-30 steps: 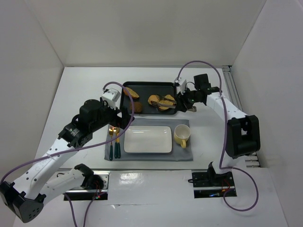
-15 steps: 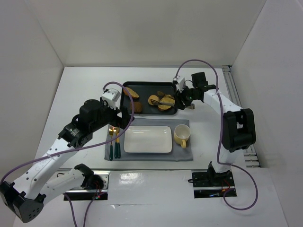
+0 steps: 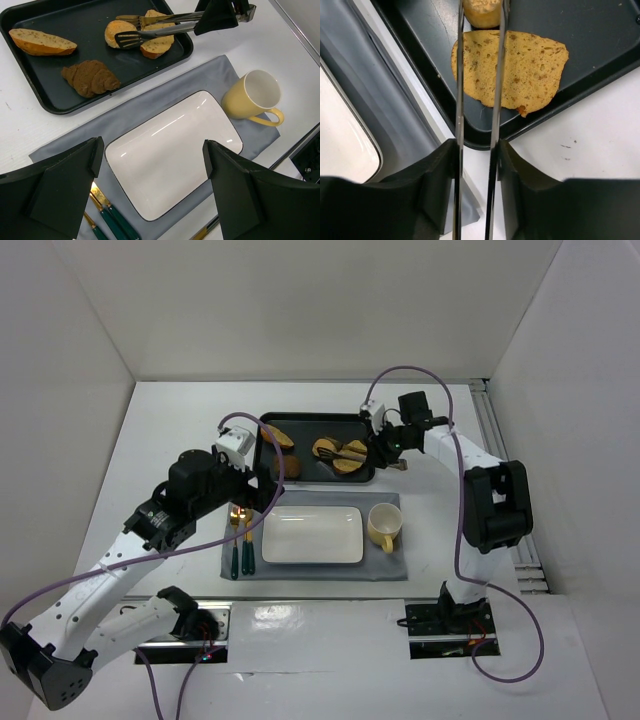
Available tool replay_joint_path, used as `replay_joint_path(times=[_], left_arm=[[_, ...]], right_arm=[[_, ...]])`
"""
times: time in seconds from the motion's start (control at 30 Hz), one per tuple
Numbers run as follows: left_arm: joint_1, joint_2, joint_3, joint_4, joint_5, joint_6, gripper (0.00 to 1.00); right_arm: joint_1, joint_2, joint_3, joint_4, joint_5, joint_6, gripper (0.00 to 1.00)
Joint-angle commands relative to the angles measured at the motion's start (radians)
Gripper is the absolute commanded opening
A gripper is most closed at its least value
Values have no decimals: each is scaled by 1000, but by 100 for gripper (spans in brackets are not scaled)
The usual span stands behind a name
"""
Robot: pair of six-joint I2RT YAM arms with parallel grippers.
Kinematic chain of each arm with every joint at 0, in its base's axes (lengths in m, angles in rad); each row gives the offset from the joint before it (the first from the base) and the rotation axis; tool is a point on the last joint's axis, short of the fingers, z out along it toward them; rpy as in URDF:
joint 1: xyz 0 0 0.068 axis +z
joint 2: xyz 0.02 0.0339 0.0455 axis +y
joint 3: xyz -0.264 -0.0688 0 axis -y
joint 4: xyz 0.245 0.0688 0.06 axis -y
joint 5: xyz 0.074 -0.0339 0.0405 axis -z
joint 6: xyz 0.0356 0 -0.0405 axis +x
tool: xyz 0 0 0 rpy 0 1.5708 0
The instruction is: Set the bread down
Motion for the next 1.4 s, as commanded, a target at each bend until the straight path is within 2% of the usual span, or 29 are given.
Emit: replay_joint_path(times=[0.0, 0.27, 0.5, 0.63, 0.7, 0.83, 1.03, 1.13, 1.17, 1.37], left_arm=[[4, -1, 0, 47, -7, 5, 100], [4, -1, 0, 47, -7, 5, 100], [4, -1, 0, 47, -26, 5, 100], [4, -1, 0, 47, -38, 14, 100], [4, -1, 0, 47, -47, 14, 100], [4, -10, -9, 47, -87, 14, 100], [4, -10, -9, 29, -122, 14, 100], [4, -10, -9, 29, -132, 14, 100], [4, -10, -9, 29, -132, 14, 100], [4, -10, -9, 29, -132, 14, 100]], right_arm=[[21, 2, 53, 19, -9, 3, 40], [30, -182, 53, -110, -73, -41, 39], [69, -429, -50, -317, -139, -150, 39], [105, -449, -84, -481, -168, -289, 39], [141, -459, -104, -523, -156, -304, 39], [205, -499, -183, -500, -62, -304, 39], [268, -489, -184, -506, -26, -304, 39], [291, -480, -193, -487, 1, -284, 50], [291, -480, -193, -487, 14, -284, 57], [322, -480, -182, -487, 39, -273, 66]])
